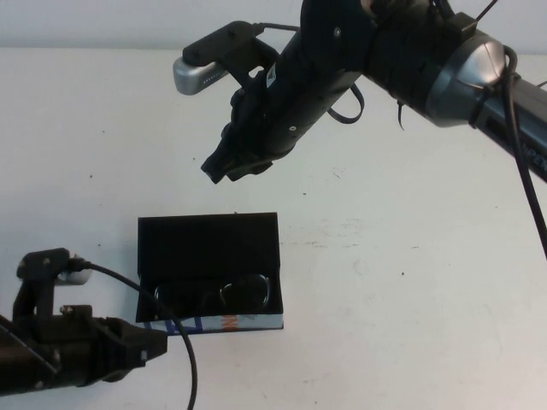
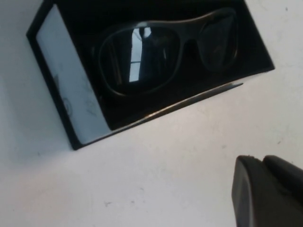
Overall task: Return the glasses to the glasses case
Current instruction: Close the glasses case
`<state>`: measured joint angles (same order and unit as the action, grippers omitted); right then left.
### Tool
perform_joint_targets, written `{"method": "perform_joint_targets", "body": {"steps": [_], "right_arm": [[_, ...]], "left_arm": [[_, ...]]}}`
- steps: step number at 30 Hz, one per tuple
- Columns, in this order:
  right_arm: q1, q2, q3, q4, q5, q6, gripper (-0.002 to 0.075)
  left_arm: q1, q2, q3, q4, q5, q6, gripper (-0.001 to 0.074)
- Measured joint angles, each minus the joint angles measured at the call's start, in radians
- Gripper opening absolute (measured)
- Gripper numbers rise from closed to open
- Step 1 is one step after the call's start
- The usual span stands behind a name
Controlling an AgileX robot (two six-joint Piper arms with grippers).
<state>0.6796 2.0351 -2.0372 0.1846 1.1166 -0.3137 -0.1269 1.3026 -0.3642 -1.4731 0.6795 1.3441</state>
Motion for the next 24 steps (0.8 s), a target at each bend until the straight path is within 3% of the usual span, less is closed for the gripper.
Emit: {"method": "perform_joint_targets", "body": {"steps": [10, 24], "right_arm": [[-0.024, 0.064, 0.0, 0.008, -0.052, 0.032, -0.0011], [-0.052, 0.193, -0.045, 0.066, -0.179, 0.052, -0.0011]], "left_arm": [[0.0, 0.292, -0.001, -0.226, 0.058, 0.348, -0.0001], [0.0, 0.385, -0.046, -0.247, 0.078, 0.478, -0.0001]]}}
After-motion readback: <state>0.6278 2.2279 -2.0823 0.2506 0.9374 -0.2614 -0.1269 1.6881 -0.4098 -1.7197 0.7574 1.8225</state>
